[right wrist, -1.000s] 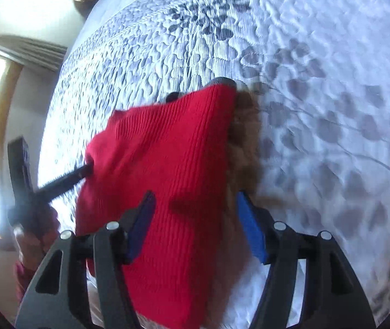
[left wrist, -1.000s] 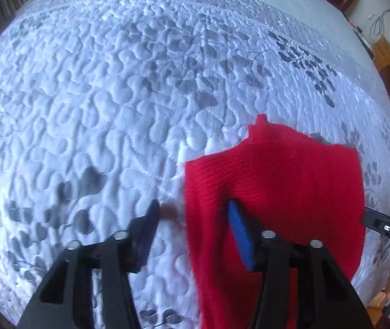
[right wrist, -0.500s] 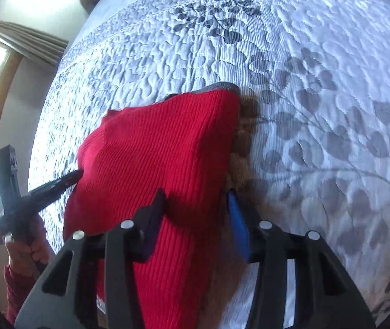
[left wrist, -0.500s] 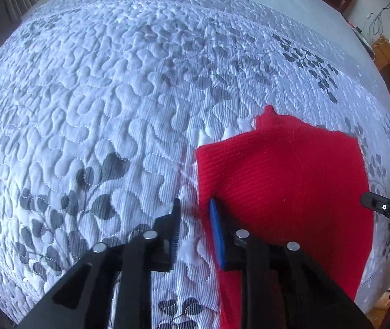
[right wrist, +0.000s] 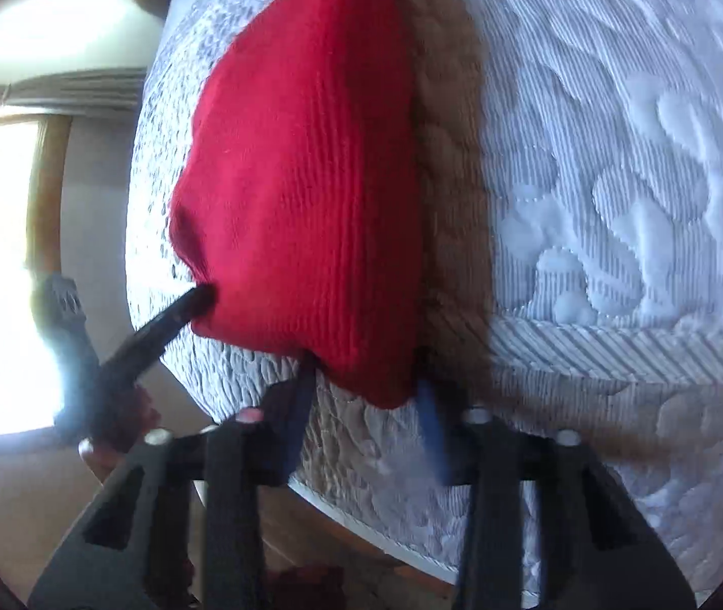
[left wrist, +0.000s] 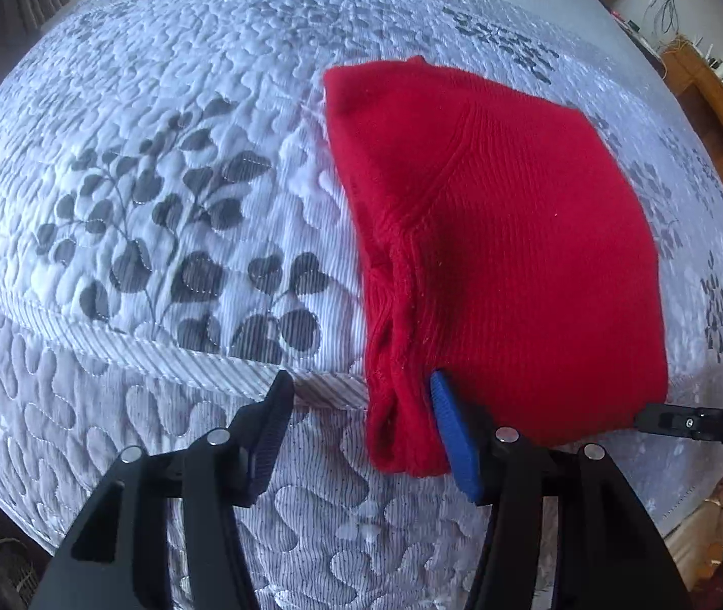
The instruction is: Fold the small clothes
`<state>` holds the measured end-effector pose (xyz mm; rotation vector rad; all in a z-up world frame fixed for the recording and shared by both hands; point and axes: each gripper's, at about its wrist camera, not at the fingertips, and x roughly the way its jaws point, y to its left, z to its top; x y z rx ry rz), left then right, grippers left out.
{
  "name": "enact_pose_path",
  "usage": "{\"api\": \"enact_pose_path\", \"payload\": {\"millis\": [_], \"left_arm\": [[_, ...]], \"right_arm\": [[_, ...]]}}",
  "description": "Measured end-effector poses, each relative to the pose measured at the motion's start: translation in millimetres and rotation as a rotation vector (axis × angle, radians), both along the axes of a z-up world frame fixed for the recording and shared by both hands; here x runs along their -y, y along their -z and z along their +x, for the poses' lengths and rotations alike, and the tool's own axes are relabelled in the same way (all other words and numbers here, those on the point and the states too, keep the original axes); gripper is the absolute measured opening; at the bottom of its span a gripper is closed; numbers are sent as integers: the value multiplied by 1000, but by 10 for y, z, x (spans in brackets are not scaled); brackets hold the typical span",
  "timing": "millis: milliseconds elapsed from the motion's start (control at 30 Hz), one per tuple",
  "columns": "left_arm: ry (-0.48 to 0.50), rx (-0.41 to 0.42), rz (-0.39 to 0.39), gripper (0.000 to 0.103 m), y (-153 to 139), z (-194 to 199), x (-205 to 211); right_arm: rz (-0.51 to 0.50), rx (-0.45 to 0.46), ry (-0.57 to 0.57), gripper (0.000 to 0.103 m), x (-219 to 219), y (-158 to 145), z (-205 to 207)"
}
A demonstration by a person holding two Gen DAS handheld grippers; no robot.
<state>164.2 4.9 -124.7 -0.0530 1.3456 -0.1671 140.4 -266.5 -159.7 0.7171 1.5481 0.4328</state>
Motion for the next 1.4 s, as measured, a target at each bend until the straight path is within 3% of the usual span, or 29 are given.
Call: {"api": "enact_pose_path", "payload": {"millis": [67, 233, 400, 500, 667, 900, 1200, 1400], "left_arm": [[-4, -1, 10, 56, 29, -17, 12], [31, -7, 59, 52, 62, -36, 80], [14, -2, 48, 55, 146, -28, 98], [11, 9, 16, 57, 147, -49, 70], [-10, 31, -17, 60, 8, -137, -26], [-22, 53, -16, 71, -252, -105, -115], [-37, 37, -28, 72, -137, 146, -28], [-22, 59, -30, 75, -143, 345, 11]], "right_arm": [[-11, 5, -1, 13, -7, -37, -16], [-155, 114, -84, 10, -93, -400, -88], [-215, 68, -106, 10, -203, -49, -15], [-231, 91, -123, 11, -268, -92, -15], [-278, 154, -163, 33, -386, -298, -34], [-333, 246, -115, 42, -268, -642, 77], [-268, 218, -59, 52, -199, -498, 364], [-309, 270, -58, 62, -183, -518, 608]]}}
